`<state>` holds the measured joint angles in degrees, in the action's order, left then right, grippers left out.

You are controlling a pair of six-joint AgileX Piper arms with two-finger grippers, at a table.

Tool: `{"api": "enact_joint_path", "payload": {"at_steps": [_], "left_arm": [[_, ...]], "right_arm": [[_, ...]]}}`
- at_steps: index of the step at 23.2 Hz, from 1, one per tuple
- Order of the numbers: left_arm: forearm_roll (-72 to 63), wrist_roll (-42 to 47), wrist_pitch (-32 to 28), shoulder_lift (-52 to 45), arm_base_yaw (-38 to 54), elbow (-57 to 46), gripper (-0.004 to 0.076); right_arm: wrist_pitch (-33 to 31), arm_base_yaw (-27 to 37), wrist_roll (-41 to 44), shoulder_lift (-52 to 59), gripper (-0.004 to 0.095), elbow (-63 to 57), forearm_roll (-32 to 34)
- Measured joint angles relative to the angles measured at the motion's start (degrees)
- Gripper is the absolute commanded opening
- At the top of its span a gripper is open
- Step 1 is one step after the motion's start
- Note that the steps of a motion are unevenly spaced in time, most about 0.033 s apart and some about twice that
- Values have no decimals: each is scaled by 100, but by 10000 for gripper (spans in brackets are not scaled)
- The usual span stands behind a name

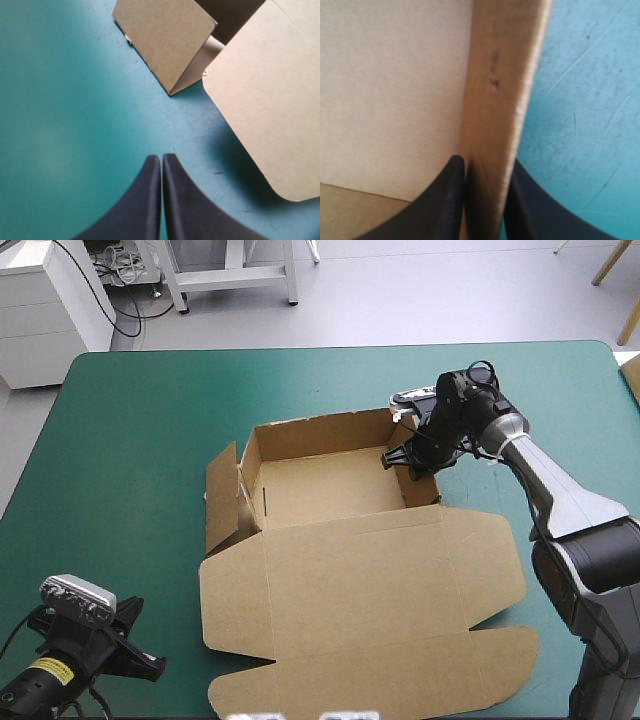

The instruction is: Fold the box

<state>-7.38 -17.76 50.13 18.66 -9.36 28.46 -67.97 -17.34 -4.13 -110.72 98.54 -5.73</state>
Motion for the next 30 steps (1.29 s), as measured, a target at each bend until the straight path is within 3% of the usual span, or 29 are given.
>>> {"api": "enact_joint_path", "payload": {"at_steps": [2, 10, 20, 23, 27, 28, 30], "left_arm": [[0, 0, 0, 0, 0, 0, -8], [-5, 0, 5, 0, 0, 0, -8], [-26, 0, -101, 0, 0, 0, 1], [-67, 0, -157, 0, 0, 0, 116], [-256, 0, -175, 0, 0, 0, 399], [-313, 0, -187, 0, 0, 0, 437], [-412, 0, -193, 0, 0, 0, 438]], "right_arm": [[0, 0, 0, 1, -21, 0, 43], [25, -5, 2, 163, -20, 38, 84], [-128, -5, 115, 2268, -20, 75, 646], [-180, -5, 156, 2673, -19, 75, 838], [-198, -5, 156, 2869, -20, 75, 852], [-198, -5, 156, 2881, -20, 75, 852], [-205, -5, 156, 2887, -20, 75, 863]]}}
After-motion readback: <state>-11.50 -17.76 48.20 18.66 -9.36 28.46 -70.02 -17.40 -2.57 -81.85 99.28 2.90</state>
